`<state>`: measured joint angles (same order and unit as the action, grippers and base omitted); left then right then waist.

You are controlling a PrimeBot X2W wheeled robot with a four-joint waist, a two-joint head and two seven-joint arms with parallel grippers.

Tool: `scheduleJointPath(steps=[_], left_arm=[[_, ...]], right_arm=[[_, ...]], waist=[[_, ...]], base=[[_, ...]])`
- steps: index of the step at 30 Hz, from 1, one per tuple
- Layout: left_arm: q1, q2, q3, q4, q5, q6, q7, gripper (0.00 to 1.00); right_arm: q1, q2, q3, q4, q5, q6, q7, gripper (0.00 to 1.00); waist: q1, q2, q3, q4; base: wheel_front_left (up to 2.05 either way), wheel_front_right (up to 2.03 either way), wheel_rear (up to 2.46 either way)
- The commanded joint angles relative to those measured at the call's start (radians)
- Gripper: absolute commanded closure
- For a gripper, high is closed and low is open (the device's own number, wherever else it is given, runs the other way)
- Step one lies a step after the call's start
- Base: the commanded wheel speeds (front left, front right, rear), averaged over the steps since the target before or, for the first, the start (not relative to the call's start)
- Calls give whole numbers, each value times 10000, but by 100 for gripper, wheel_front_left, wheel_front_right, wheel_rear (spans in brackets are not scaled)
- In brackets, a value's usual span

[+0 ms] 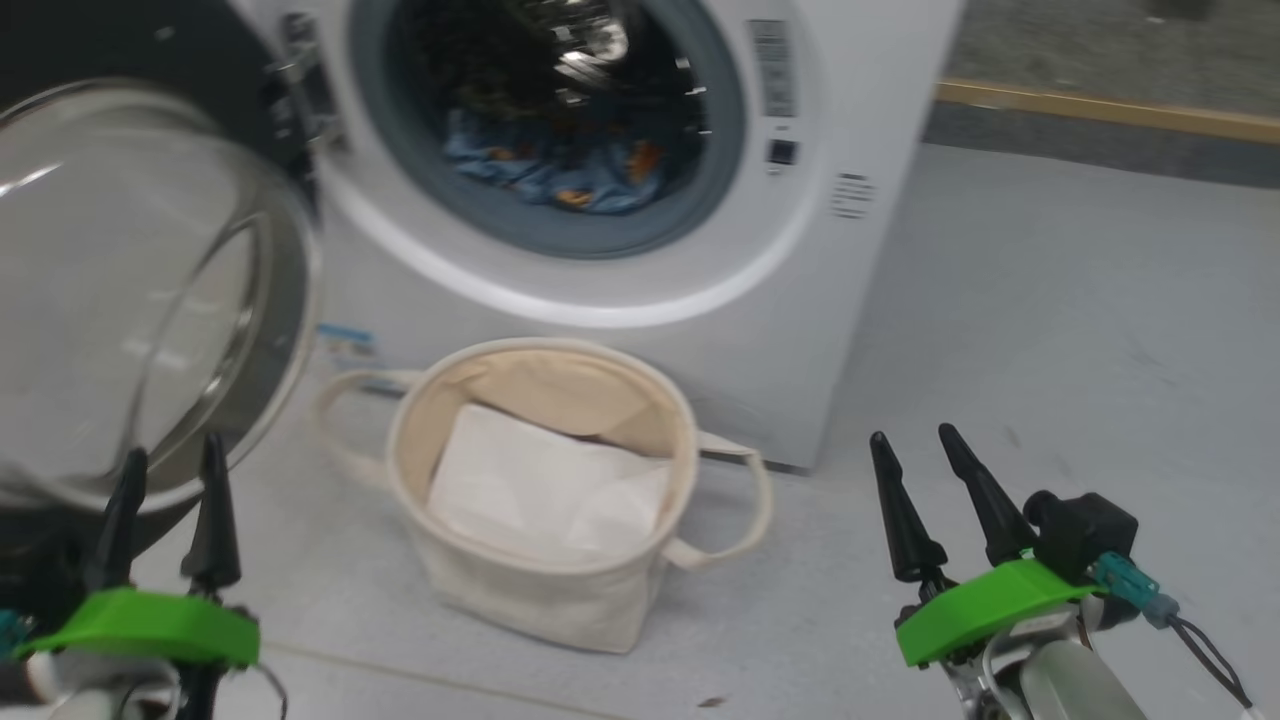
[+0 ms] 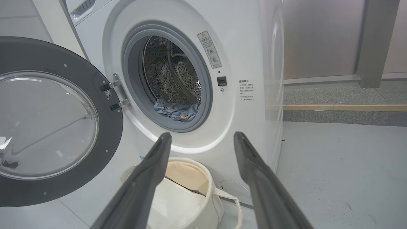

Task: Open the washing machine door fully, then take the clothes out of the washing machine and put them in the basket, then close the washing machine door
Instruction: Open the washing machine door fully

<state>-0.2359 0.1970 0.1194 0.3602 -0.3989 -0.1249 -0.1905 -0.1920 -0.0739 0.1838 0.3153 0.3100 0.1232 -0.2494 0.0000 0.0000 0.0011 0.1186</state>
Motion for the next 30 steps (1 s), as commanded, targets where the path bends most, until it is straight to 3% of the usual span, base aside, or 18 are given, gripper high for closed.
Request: scheduleJointPath(steps=[1,7,13,19,30], left_arm=[[-86,540,299,-444,-85,-54,51,0],[678,1264,-373,-1506,-1042,-56,679,0],[712,1417,-514,-1650,-1518,-56,1053,0],[832,1391,-378,-1586,-2019,-53,1146,0],[976,1771,-993,-1248,-1532,-25,1079,0]], right_arm=[[-187,89,258,-314,87,75,-121,0],[-322,144,208,-362,126,75,-122,0],[-248,137,131,-312,81,75,-123,0],[-195,91,24,-326,73,75,-123,0],[-93,-111,-115,-321,-10,75,-123,0]], waist=[[0,0,-125,-686],[0,0,-56,-1713],[0,0,-107,-2171],[0,0,-226,-2400],[0,0,-444,-2318]], base=[[0,0,0],[0,0,0],[0,0,0],[0,0,0],[0,0,0]])
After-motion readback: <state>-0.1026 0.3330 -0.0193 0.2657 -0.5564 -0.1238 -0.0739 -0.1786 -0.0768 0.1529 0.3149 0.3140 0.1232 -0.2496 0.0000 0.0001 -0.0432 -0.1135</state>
